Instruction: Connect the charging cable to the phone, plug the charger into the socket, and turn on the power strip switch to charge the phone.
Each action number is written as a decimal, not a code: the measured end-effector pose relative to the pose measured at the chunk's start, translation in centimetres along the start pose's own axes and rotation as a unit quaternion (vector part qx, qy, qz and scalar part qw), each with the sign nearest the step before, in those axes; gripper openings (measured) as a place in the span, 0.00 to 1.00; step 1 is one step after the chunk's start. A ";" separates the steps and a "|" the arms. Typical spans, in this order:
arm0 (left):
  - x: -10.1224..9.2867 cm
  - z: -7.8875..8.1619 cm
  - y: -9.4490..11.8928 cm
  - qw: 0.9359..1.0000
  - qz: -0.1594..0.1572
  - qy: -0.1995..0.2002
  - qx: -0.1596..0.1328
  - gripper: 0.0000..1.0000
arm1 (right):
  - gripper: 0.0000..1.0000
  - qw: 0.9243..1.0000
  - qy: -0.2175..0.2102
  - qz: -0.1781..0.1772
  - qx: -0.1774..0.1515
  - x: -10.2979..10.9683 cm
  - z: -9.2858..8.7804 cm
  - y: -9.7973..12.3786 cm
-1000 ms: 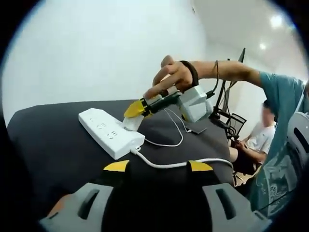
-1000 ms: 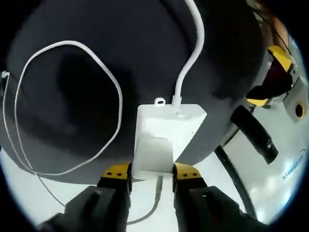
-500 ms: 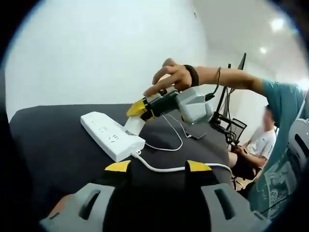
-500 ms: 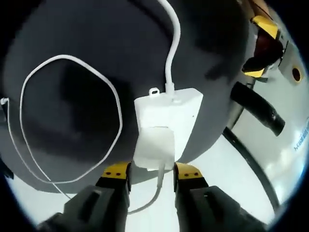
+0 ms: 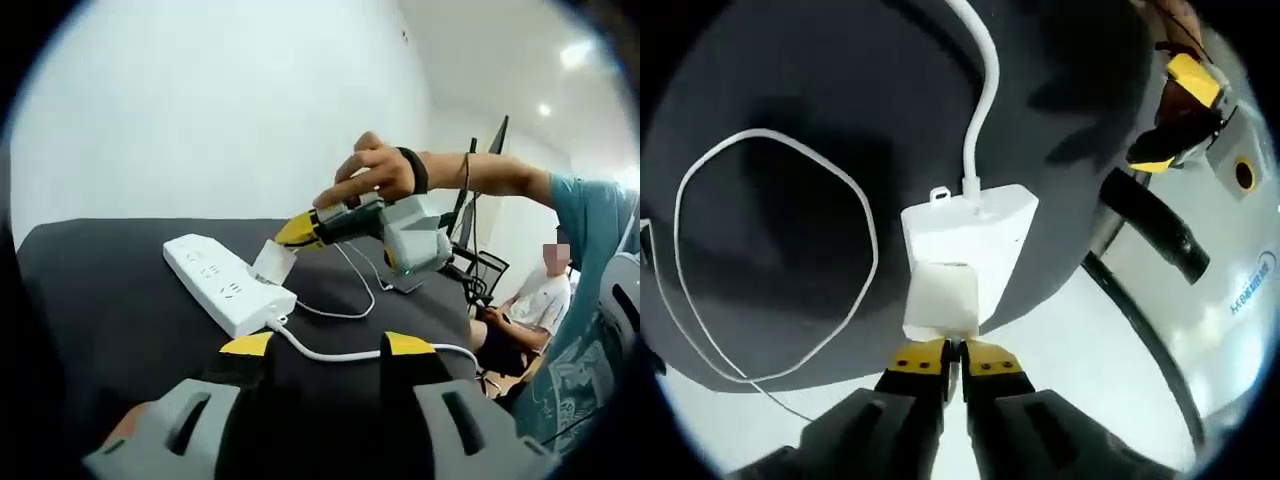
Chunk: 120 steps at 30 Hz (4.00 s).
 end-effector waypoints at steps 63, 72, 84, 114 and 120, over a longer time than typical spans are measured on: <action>0.8 1.0 0.4 0.996 0.063 -0.035 0.047 0.46 | 0.36 0.628 -0.732 -0.262 -0.045 -2.0 -3.3 9.7; 0.0 1.0 1.4 0.995 0.071 -0.053 0.053 0.56 | 0.65 0.408 -0.869 -0.247 -0.131 -0.2 -0.4 8.5; 0.0 -0.7 2.2 0.993 0.072 -0.056 0.074 0.55 | 0.82 0.275 -0.935 -0.196 -0.104 0.6 3.5 -0.4; 1.6 -1.2 2.2 0.991 0.083 -0.060 0.085 0.52 | 0.36 0.257 -0.944 -0.176 -0.111 1.4 4.4 -1.9; 1.7 -1.2 2.2 0.991 0.085 -0.061 0.087 0.51 | 0.37 0.249 -0.946 -0.177 -0.112 1.3 4.4 -2.0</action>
Point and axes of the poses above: the point that each gripper's makers call its tool centre point, and the gripper's own axes: y roughly backward along the fingers, x roughly to its left, z roughly out of its top, the point moved 4 cm from there along y, roughly backward along the fingers, and after that the axes turned 10 degrees about y, right-handed, at the moved point
